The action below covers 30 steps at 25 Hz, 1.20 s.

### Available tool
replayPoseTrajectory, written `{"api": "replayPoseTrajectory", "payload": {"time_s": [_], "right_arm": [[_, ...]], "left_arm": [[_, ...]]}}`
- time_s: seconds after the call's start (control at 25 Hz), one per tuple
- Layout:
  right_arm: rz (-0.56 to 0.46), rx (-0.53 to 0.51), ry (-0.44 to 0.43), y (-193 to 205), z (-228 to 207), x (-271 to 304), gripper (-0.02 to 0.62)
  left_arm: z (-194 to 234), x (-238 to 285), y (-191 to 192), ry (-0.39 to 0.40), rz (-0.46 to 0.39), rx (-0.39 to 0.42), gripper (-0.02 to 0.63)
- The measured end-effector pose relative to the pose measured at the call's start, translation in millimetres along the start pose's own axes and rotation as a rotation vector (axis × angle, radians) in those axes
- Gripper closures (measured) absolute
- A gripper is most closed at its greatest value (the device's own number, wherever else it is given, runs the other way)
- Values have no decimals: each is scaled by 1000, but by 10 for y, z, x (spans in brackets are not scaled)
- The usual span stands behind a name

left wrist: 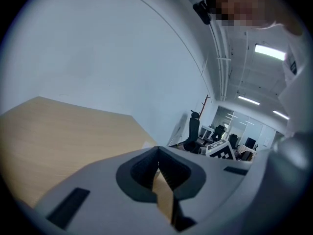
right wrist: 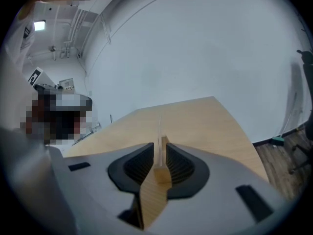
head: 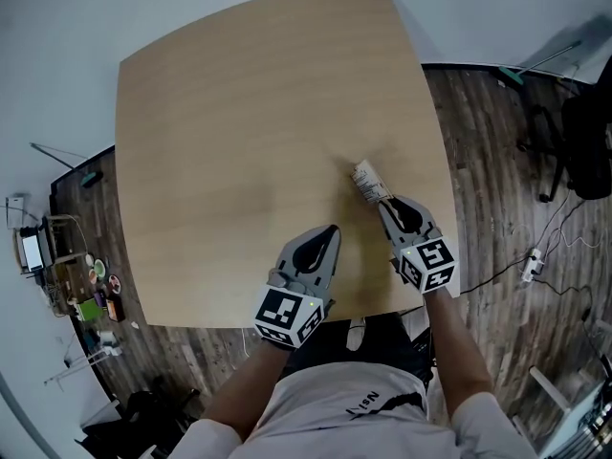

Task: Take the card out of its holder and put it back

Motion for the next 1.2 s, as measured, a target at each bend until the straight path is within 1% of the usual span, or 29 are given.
{"api": "replayPoseTrajectory", "payload": {"time_s": [0.16,0.2,0.28,0.52,0.88,1.2], "right_arm": [[-9,-13,20,19,-52,60,527],[-11,-21,23,22,-49,62,548],[-12,-35,24,28,-33,54,568],[-33,-51,26,-4,-28,13,569],[-92,-68,38,-266,44,-162,571],[-167,-31,30,-617,157,-563,571]], "left_arm": [[41,44,48,0,17,2,594],[51,39,63,-2,21,2,594],[67,16,86,-6,28,-1,594],[59,-27,81,-11,27,0,594],[-30,-95,5,-4,7,4,594],[-325,-189,-152,9,-38,15,594]]}}
Point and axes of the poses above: the fingertips, and each gripper's own axes: x forward along the fingers, z to its left, y out of its underside, the point moved 10 cm from there along -x, backward along the fingers, and after that the axes turned 8 degrees about -y, right-handed, at the moved point
